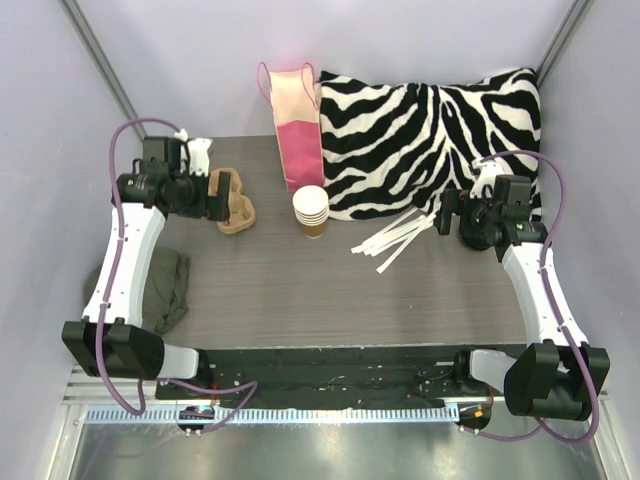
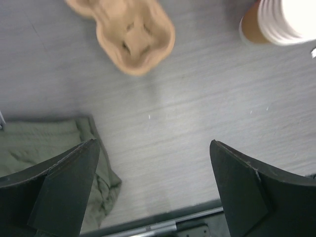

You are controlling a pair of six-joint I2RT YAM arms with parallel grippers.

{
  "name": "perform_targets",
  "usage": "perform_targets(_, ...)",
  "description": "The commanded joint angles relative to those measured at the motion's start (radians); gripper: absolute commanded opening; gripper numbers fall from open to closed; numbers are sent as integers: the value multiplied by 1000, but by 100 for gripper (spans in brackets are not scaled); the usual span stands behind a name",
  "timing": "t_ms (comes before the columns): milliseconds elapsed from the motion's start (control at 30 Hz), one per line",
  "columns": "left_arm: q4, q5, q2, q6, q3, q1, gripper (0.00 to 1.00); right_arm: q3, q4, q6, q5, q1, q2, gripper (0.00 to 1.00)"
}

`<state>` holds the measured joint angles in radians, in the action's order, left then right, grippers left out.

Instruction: Pack the takeout coffee

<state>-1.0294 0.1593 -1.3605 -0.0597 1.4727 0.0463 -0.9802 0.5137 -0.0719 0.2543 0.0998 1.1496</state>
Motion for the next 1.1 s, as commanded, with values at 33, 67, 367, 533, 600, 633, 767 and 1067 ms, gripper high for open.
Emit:
perform_targets(33,-15,-46,-80,9,188,85,100,-48,8,6,11,-11,1,100)
perform_targets(67,-14,-44,-89,14,233,98,100,-43,9,6,10,-9,-1,100)
perform_targets(367,46,-132,-294,89,414,296,100,-38,19,11,34,-11,16,100)
perform_targets(533,60,-141,-426,115,489,385,87,-35,40,-5,36,-11,4,100)
perform_targets(600,55,-127,-491,124,517,401,76,-28,43,-8,40,-9,-2,100)
perform_targets(633,51,-127,-509,129,528,406,72,-19,42,-9,42,-9,-4,100)
perform_targets(767,51,-118,-571,159,557,411,60,-12,51,-16,60,-9,-5,100)
perform_targets(1067,55,-90,-634,212,554,411,42,-3,49,-3,100,5,-10,100)
